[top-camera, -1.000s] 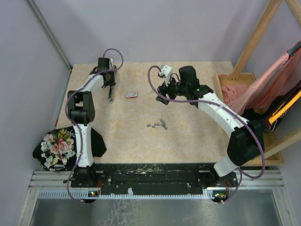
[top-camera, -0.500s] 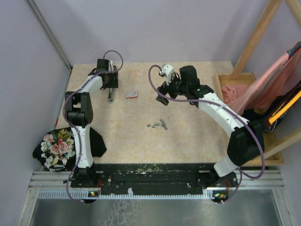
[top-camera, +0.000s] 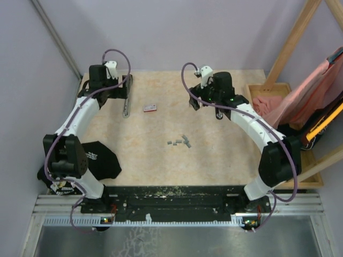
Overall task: Unload the staples from the stapler
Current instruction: Move the stapler to the center of the board, then adjust the staple box at the center of the board.
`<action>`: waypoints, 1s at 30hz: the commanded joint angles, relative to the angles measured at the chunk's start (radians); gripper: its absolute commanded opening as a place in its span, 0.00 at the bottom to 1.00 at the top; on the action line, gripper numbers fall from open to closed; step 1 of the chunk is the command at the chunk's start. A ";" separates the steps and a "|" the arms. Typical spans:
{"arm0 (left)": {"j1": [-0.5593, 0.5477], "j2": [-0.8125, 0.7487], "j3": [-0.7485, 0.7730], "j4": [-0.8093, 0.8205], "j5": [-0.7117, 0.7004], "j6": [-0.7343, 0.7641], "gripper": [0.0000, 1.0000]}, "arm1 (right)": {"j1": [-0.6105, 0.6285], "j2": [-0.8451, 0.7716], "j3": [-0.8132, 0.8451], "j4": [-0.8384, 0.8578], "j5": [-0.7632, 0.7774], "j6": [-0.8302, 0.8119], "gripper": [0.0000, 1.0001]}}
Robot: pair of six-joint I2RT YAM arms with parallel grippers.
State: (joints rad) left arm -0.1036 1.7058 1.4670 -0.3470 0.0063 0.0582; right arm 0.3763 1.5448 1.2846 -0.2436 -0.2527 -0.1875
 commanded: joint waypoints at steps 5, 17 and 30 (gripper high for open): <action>0.071 -0.276 -0.287 0.018 0.234 0.175 1.00 | -0.004 0.181 0.127 0.066 0.174 0.127 0.88; 0.111 -0.493 -0.589 -0.030 0.458 0.354 1.00 | -0.004 0.507 0.413 0.002 0.250 0.171 0.85; 0.112 -0.511 -0.628 -0.017 0.475 0.355 1.00 | -0.002 0.686 0.555 -0.038 0.302 0.188 0.85</action>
State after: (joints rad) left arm 0.0029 1.2190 0.8524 -0.3782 0.4541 0.3985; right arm 0.3756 2.2024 1.7672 -0.2798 0.0200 -0.0147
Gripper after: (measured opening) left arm 0.998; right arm 0.851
